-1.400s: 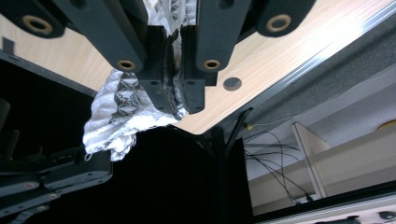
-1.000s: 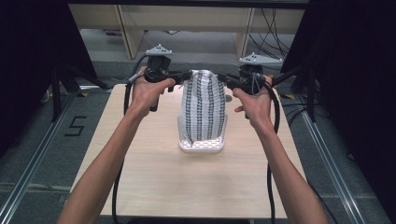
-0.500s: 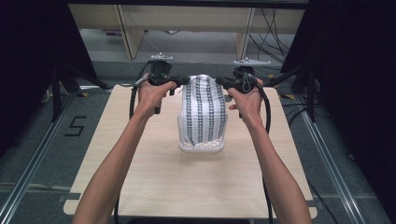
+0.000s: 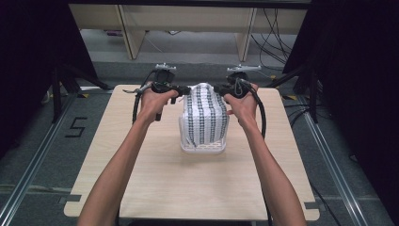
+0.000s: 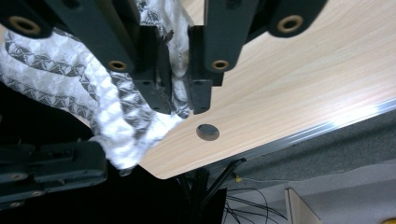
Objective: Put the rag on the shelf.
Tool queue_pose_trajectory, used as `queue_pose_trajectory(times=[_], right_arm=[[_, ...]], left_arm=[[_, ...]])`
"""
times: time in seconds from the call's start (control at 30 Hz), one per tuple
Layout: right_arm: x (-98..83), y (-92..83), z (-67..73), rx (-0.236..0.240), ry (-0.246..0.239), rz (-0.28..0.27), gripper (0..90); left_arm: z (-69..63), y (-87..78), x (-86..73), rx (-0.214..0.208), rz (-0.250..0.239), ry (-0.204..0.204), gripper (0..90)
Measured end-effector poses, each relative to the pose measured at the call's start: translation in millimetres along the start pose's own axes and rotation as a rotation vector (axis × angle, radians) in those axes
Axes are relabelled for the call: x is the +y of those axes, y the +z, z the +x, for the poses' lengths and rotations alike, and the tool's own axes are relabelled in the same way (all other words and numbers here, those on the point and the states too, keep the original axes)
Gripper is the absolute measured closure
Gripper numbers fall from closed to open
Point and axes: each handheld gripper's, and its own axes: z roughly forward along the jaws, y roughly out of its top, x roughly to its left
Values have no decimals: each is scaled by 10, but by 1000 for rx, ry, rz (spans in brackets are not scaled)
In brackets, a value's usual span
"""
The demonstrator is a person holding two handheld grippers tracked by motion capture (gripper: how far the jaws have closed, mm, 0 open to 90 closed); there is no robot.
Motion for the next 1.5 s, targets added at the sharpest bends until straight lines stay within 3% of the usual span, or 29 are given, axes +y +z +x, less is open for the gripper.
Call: queue_pose_trajectory(times=[0.03, 0.07, 0.13, 0.23, 0.7, 0.73, 0.8, 0.9, 0.97, 1.07, 1.13, 1.17, 1.5], right_arm=[[0, 0, 0, 0, 0, 0, 771], [-17, 25, -6, -6, 5, 24, 676], [-19, 34, -9, -14, 2, 36, 640], [-22, 37, 0, -14, -12, 53, 590], [-15, -54, 5, -1, -20, 69, 518], [-17, -85, 20, -11, 8, 72, 502], [-19, -93, 6, -3, -1, 73, 484], [-17, -118, 2, -16, -16, 74, 465], [-23, -140, 6, -8, 5, 60, 450], [-28, -164, -18, -5, -17, 58, 426], [-43, -183, -21, -6, -5, 57, 410], [-49, -195, -17, -7, 7, 58, 402], [-101, -314, -30, -2, -3, 48, 373]], left_arm=[[0, 0, 0, 0, 0, 0, 707], [7, 14, -9, -8, 35, 0, 605], [1, 26, -8, 13, 59, -12, 448], [-8, 8, -8, 13, 73, -14, 363], [-53, -91, -35, -6, 87, -7, 311], [-54, -102, -47, -13, 82, -19, 303], [-58, -116, -61, -19, 77, -32, 297], [-46, -144, -63, -12, 80, -18, 292], [-35, -165, -67, -6, 74, -26, 289], [-43, -176, -74, -9, 60, -34, 282], [-48, -183, -82, -11, 57, -33, 276], [-50, -198, -91, -11, 69, -16, 269], [-71, -252, -125, -3, 59, -8, 229]])
